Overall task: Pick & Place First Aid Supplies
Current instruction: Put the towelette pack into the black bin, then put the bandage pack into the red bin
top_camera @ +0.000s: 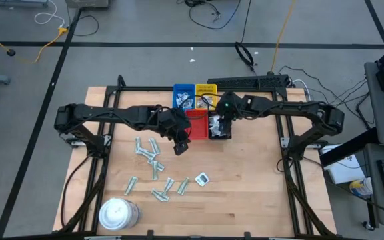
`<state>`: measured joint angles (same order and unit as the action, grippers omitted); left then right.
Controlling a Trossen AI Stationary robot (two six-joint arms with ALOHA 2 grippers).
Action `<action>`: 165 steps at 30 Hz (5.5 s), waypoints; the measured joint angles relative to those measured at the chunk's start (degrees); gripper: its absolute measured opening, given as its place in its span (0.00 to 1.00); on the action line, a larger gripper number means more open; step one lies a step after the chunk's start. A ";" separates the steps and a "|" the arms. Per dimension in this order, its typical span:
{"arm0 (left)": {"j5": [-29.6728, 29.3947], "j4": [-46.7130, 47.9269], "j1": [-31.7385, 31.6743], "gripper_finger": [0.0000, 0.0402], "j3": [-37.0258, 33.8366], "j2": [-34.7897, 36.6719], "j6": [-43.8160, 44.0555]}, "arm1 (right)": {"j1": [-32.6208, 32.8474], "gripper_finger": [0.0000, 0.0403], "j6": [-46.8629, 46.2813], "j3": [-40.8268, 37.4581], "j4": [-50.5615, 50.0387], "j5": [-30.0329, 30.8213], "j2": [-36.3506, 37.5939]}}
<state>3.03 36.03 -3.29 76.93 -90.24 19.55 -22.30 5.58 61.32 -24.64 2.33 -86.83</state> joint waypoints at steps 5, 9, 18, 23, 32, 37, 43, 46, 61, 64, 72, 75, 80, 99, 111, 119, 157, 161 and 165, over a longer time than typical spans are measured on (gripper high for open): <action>0.00 0.65 0.00 0.36 0.00 0.00 -0.01 | 4.68 0.53 -5.60 0.00 -0.88 -6.95 2.10; 0.00 1.59 0.00 0.36 0.00 0.00 -0.02 | 11.56 0.51 -7.47 0.00 -0.91 -5.54 3.05; -0.07 8.02 -0.62 0.36 0.00 0.04 2.04 | 22.83 0.51 -27.07 -0.02 -3.00 5.19 3.02; -0.07 15.52 -1.47 0.36 -0.02 0.06 2.23 | 28.00 0.50 -34.98 -0.02 -2.77 11.05 3.02; -0.03 25.36 -4.23 0.36 -0.02 0.07 4.25 | 34.41 0.49 -38.88 -0.02 5.81 15.49 1.68; -0.05 29.24 -5.26 0.36 -0.02 0.07 5.99 | 36.16 0.49 -38.60 -0.02 9.15 12.59 -2.13; -0.02 31.92 -5.27 0.36 -0.04 0.07 5.35 | 38.97 0.50 -35.00 -0.04 10.41 12.46 -7.48; 0.00 31.85 -5.27 0.36 -0.04 0.07 5.01 | 40.48 0.50 -34.72 -0.04 11.50 11.72 -10.46; 0.10 31.41 -4.96 0.36 -0.04 0.07 5.03 | 46.59 0.50 -43.95 -0.04 13.67 16.10 -18.16; 0.10 31.44 -4.55 0.36 -0.04 0.07 4.67 | 45.13 0.50 -44.43 -0.02 14.14 16.88 -18.14; 0.11 31.47 -4.09 0.36 -0.04 0.07 3.45 | 42.40 0.50 -48.60 -0.02 17.56 12.59 -18.14; 0.11 31.50 -4.09 0.36 -0.04 0.07 3.45 | 42.52 0.50 -49.10 0.00 17.98 13.83 -18.14; 0.11 31.55 -4.09 0.36 -0.04 0.07 3.45 | 42.60 0.50 -49.48 0.00 17.63 15.71 -18.12; 0.04 31.85 -4.09 0.36 -0.04 0.04 3.91 | 44.73 0.46 -48.04 2.19 18.93 17.58 -23.98; -0.09 31.77 -4.09 0.36 -0.04 0.04 3.89 | 44.21 0.01 -39.10 2.16 17.22 14.70 -22.74; -0.15 30.80 -4.15 0.36 -0.04 0.04 3.03 | 40.23 0.01 -29.72 2.08 7.90 9.60 -12.34; -0.09 26.64 -4.09 0.36 -0.04 0.04 6.75 | 2.33 0.04 -10.65 1.43 -4.98 8.21 -1.70; -0.09 26.63 -4.09 0.36 -0.04 0.04 6.73 | 1.57 0.11 -10.71 0.42 -5.06 8.03 -1.70; -0.09 25.65 -4.09 0.36 -0.04 0.04 6.78 | 1.57 0.25 -8.92 -0.26 -4.66 6.65 -1.70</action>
<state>2.94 61.68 -7.38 76.88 -90.19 26.33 -20.73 -3.34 61.06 -29.29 8.97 -88.53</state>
